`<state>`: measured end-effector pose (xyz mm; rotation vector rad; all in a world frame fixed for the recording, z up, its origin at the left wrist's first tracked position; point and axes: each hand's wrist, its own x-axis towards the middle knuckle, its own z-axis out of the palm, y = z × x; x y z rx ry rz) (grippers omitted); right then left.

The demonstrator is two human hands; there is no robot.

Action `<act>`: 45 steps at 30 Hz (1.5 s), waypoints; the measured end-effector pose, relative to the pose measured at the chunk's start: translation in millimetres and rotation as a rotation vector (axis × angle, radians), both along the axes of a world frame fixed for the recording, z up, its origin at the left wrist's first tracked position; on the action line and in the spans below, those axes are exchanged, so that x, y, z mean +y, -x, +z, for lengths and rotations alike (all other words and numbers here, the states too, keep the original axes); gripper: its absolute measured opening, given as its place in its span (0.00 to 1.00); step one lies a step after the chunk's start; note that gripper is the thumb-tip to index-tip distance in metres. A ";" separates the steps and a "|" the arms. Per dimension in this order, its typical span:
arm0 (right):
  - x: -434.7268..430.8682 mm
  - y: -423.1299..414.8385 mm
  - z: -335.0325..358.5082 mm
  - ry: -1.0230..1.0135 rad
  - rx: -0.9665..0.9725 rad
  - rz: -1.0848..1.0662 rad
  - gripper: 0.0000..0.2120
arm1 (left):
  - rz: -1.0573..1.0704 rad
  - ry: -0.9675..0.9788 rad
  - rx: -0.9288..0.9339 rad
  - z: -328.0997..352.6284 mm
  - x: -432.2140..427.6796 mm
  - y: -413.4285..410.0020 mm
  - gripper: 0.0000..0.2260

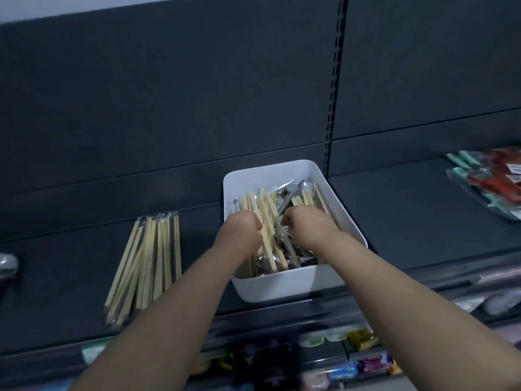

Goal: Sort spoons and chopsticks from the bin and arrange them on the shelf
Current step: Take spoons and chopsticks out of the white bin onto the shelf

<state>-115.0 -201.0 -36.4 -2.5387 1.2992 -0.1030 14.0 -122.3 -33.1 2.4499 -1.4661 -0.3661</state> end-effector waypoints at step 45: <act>31.8 -108.6 47.3 -0.314 -0.525 0.061 0.07 | 0.459 0.528 0.343 30.2 25.4 -103.2 0.11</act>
